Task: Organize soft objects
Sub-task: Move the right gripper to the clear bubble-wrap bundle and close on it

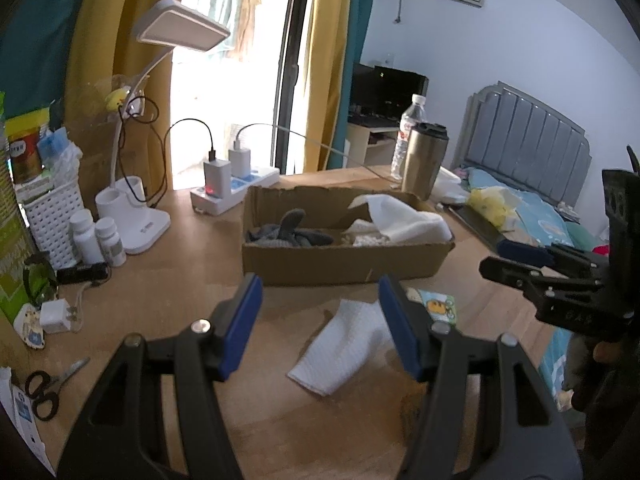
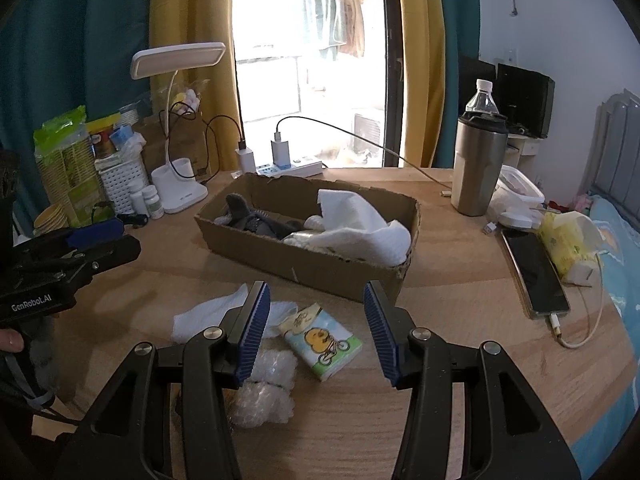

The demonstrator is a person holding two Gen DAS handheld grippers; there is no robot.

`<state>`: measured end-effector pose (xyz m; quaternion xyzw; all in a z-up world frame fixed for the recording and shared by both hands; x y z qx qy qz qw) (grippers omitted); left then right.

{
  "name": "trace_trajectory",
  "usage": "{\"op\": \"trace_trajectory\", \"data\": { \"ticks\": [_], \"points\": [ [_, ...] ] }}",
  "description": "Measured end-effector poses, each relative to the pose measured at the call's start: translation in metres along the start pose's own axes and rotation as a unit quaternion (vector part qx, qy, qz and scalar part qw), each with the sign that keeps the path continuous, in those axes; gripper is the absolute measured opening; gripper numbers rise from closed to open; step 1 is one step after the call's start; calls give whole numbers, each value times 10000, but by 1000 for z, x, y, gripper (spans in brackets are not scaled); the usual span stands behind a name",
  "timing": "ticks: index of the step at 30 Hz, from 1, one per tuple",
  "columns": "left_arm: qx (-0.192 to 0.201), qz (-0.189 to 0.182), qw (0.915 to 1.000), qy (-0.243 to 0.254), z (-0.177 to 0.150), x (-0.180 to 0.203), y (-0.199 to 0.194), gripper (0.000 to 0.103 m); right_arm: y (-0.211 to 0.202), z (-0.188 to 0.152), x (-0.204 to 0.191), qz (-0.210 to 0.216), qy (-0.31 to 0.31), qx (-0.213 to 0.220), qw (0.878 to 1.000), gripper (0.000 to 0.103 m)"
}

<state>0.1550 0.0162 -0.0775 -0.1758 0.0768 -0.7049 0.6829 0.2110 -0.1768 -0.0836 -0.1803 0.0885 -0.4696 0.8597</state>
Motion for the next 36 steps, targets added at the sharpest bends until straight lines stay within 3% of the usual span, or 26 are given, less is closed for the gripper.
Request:
{"op": "trace_trajectory", "data": {
  "ticks": [15,36],
  "points": [
    [-84,-46,9999,-33,-30,8,-17,63,-11,-26,-14,87,-51,-113,9999,52],
    [-341,78,9990,-274,-72,-14,-17,63,25,-76,-31,202,-23,-671,9975,52]
  ]
}}
Point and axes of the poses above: each gripper's, at about its wrist camera, not at the fingertips, and y roughly the way its jaws point, x to its right, z to its top, the point moved 6 cm from there along y, roughly the way its jaws point, and after that the axes turned 11 degrees about x, right-handed, at the moved point
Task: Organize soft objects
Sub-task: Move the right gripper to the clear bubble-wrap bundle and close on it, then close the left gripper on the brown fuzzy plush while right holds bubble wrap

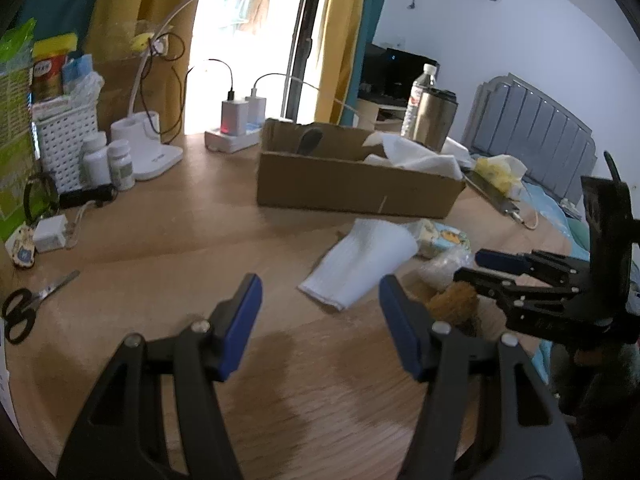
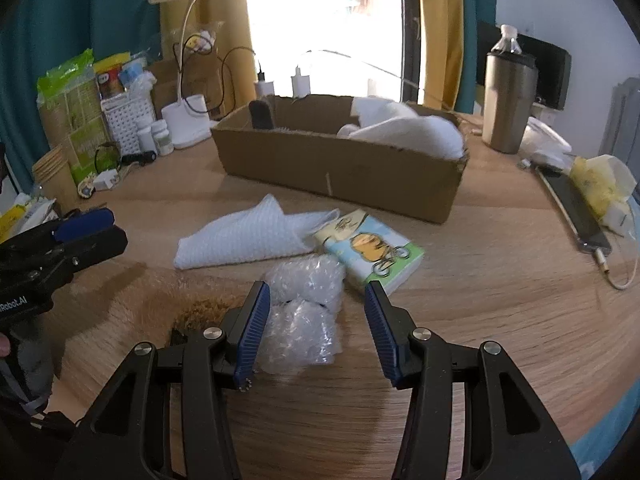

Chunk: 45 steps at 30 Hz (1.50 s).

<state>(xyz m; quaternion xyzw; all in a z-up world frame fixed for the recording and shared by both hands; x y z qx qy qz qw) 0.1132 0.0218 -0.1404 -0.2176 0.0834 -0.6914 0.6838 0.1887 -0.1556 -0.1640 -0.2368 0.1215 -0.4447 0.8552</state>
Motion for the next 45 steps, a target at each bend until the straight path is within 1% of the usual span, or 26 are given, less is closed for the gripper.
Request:
{"op": "trace_trajectory", "data": {
  "ticks": [5,9,10,11,12,17,22,28,30,32,40,42,43,44,45],
  "points": [
    [-26,35,10000,-32,-4,-5,-1,63,8,-4,-9,119,-37,-76,9999,52],
    [-38,-5,10000,-8,-5,-2,-1,63,11,-9,-16,212,-103,-116,9997,52],
    [-43,-24,10000,3,-5,-1,-1,63,10,-9,-16,221,-119,-108,9996,49],
    [-48,-52,10000,23,-6,2,-1,63,8,-9,-15,238,-120,-83,9996,43],
    [-62,-90,9999,59,-6,7,-1,63,6,-8,-14,249,-115,-54,9996,39],
    [-148,-257,9994,191,-10,29,3,63,-6,-1,-6,269,-55,173,9995,37],
    [-270,-420,9981,352,-13,51,8,63,-18,1,8,264,54,352,9990,37],
    [-562,-566,9950,593,-22,75,15,65,-28,0,22,282,167,513,9981,37],
    [-686,-631,9932,693,-28,83,18,72,-31,-1,26,296,202,562,9978,37],
    [-804,-673,9918,735,-32,88,21,72,-32,-1,29,295,230,591,9976,37],
    [-1189,-560,9877,848,-52,96,36,72,-37,-4,43,230,291,636,9973,37],
    [-1142,-542,9877,920,-53,98,35,71,-38,-4,45,212,323,652,9971,37],
    [-1105,-561,9876,960,-52,99,34,67,-38,-4,46,210,337,658,9970,37],
    [-1083,-589,9875,979,-52,99,33,55,-38,-4,46,211,340,662,9970,37],
    [-1073,-627,9871,1007,-52,100,32,54,-38,-4,46,213,330,660,9970,37]
  ]
}}
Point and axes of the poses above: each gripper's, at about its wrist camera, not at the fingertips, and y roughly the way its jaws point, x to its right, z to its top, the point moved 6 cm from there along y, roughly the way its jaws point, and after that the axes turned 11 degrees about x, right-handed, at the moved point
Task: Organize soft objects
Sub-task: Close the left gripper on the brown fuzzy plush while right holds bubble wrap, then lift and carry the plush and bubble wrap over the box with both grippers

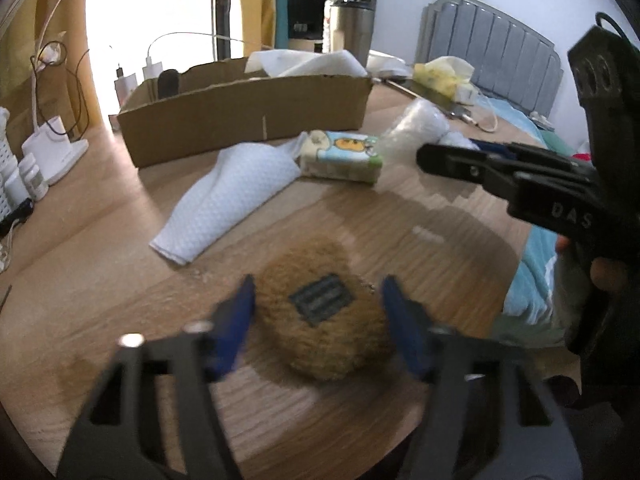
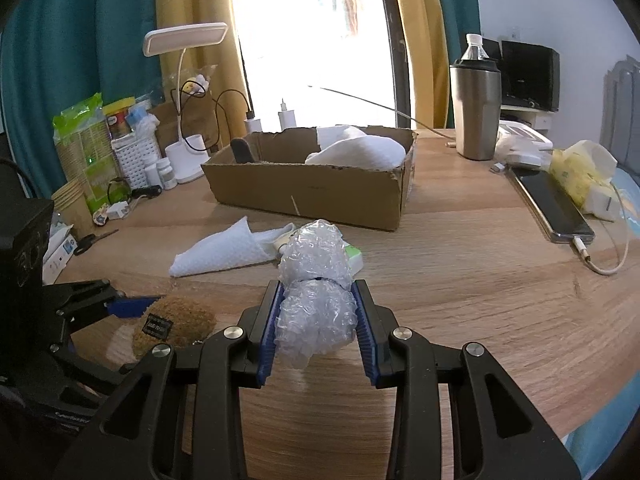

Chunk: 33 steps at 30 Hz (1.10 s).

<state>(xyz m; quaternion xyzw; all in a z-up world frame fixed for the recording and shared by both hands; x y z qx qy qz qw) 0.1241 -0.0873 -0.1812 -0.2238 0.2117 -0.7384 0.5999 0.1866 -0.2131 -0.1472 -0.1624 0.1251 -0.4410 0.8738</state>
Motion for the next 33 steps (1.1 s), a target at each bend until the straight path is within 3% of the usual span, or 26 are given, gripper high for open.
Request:
{"op": "trace_trajectory", "data": {
  "ticks": [9,24,33],
  "points": [
    [225,-7,9997,-28,5,-6,-11,46,-1,5,-9,72,-106,3,9999,37],
    [633,14,9967,-507,24,-38,-18,46,14,12,-24,249,-125,-95,9996,37],
    [864,65,9947,-546,47,-50,-22,46,21,28,-29,244,-219,-112,9994,37]
  ]
}}
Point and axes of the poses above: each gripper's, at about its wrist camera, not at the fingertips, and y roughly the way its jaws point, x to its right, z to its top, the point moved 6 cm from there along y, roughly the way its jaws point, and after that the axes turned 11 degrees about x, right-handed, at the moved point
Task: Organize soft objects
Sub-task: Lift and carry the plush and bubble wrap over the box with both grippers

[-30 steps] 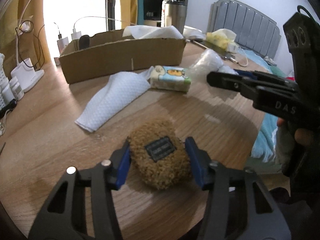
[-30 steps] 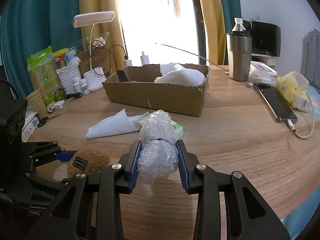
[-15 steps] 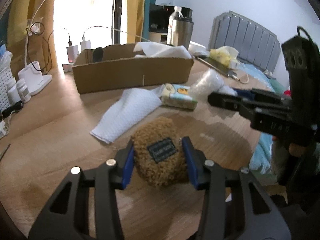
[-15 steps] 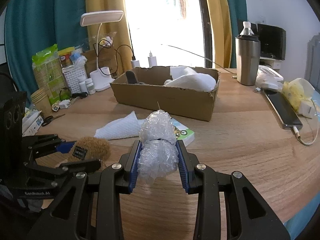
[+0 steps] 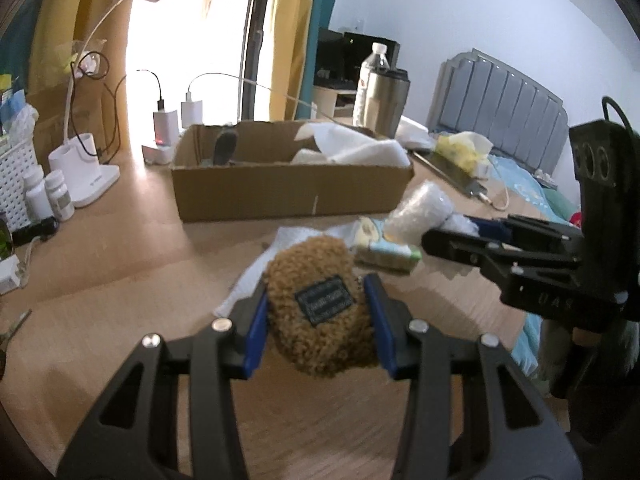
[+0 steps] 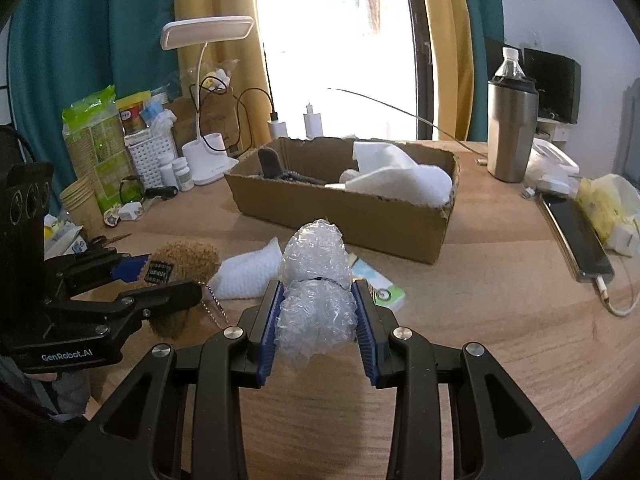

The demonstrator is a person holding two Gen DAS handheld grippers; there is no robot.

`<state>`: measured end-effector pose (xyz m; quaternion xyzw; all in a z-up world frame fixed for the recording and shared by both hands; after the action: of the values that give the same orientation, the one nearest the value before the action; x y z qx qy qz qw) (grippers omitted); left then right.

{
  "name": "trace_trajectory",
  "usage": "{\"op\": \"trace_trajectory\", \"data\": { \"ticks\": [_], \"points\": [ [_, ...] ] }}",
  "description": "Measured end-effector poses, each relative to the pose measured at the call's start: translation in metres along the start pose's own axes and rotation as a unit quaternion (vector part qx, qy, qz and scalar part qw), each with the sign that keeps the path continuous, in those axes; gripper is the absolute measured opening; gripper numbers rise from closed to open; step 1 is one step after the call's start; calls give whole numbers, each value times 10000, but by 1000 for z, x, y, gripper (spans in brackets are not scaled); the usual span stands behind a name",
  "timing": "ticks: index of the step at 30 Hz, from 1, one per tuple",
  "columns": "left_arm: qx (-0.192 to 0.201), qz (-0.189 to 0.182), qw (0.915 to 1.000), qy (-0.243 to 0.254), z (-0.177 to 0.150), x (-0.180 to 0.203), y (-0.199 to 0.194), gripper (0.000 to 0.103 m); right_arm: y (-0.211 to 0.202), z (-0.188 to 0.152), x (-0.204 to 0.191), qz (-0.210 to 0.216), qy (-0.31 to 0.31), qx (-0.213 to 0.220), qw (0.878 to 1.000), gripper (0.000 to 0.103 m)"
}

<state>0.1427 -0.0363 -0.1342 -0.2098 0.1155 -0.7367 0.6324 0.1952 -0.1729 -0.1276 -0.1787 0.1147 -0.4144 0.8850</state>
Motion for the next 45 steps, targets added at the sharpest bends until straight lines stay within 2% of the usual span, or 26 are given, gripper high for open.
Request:
{"op": "trace_trajectory", "data": {
  "ticks": [17,45],
  "points": [
    [210,147,9996,-120,39,-22,-2,46,13,40,-5,56,-167,62,9998,37],
    [355,184,9989,-237,93,-62,24,46,54,93,-7,149,-307,97,9994,37]
  ]
}}
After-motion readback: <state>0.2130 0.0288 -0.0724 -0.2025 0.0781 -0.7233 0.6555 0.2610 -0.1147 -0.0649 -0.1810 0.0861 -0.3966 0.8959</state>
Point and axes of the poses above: each gripper's, at about its wrist camera, not at the fingertips, and y roughly the way its jaws point, x to its right, z to its top, the point moved 6 cm from there along y, roughly the way its jaws point, and after that the axes turned 11 degrees about x, right-handed, at the moved point
